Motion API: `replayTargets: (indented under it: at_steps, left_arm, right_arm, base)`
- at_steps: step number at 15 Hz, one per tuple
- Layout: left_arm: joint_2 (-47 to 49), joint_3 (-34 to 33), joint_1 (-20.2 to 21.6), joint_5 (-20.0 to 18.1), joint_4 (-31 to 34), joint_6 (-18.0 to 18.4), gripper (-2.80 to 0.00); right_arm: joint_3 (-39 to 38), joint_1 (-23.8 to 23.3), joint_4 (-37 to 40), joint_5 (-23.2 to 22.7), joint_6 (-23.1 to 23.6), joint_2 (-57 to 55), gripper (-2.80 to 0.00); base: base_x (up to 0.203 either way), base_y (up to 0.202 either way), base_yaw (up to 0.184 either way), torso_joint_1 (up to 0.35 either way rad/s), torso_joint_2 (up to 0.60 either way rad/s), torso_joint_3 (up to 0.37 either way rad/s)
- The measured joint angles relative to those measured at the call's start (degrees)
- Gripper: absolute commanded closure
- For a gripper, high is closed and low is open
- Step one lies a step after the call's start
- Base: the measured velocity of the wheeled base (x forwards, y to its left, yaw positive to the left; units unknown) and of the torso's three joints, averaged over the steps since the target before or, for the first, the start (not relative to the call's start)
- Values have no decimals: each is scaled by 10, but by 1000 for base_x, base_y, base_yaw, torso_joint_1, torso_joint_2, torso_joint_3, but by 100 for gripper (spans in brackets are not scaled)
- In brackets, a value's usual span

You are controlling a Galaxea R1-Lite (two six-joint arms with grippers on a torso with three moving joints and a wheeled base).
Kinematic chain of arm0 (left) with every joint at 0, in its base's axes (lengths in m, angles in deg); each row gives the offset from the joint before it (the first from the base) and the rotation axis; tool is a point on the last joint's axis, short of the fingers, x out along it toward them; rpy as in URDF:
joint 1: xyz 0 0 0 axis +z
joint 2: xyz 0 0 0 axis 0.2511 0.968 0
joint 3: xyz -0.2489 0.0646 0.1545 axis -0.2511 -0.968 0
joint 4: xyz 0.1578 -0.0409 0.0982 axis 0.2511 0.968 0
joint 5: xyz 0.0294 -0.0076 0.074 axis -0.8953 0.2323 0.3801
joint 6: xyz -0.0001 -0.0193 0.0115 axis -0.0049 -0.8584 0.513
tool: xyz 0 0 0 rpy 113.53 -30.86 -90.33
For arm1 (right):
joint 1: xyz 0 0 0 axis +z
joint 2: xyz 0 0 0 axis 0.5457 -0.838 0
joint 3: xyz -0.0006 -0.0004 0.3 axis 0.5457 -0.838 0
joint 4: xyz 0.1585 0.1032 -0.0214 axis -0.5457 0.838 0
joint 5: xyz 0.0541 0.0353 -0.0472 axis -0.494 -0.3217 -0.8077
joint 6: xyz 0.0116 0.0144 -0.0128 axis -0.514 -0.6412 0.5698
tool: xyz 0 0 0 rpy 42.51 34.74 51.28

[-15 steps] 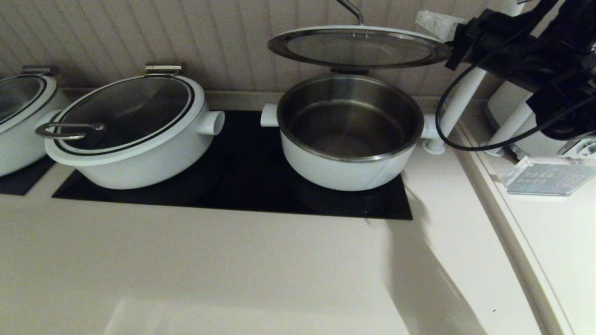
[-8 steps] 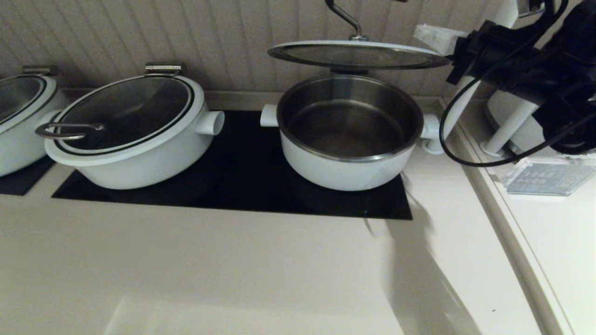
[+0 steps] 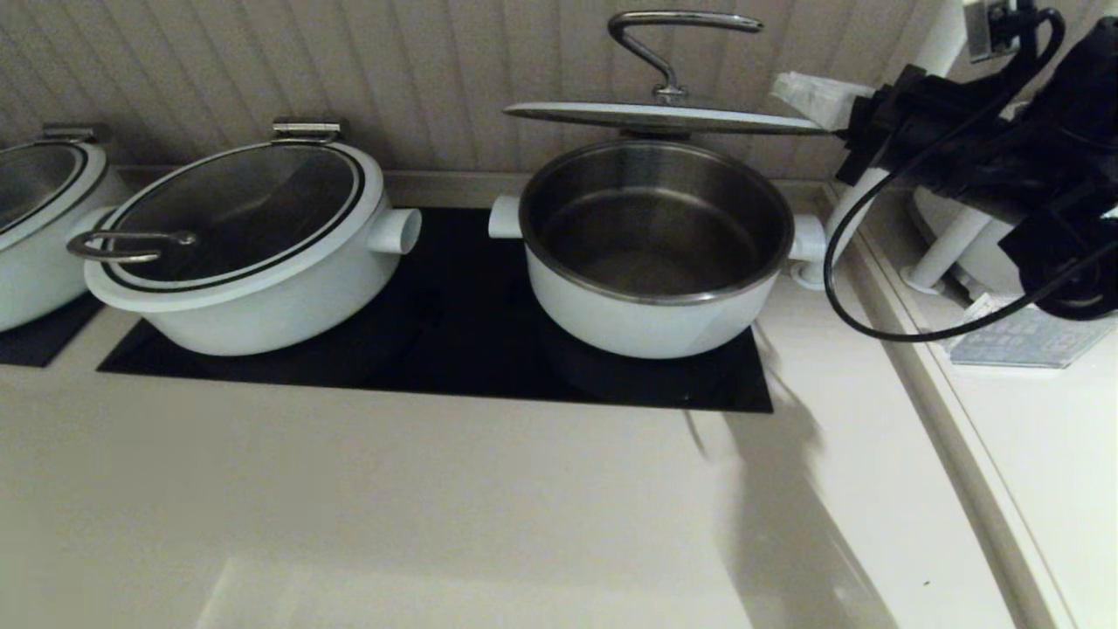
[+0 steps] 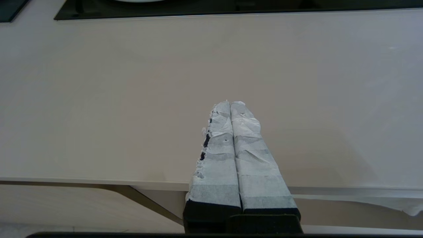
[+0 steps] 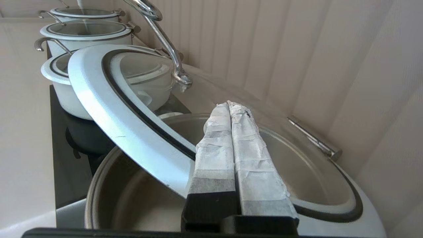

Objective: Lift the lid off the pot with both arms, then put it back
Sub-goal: Close the pot lid

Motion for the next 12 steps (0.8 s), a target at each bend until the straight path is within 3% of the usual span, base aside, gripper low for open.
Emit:
replayTargets:
  at_steps: [12]
  left_arm:
    - [0,0,0,0,0,0,0]
  right_arm:
    - [-20,17,-21,2,12,-23,0]
  base:
    - [0,0,0,0,0,0]
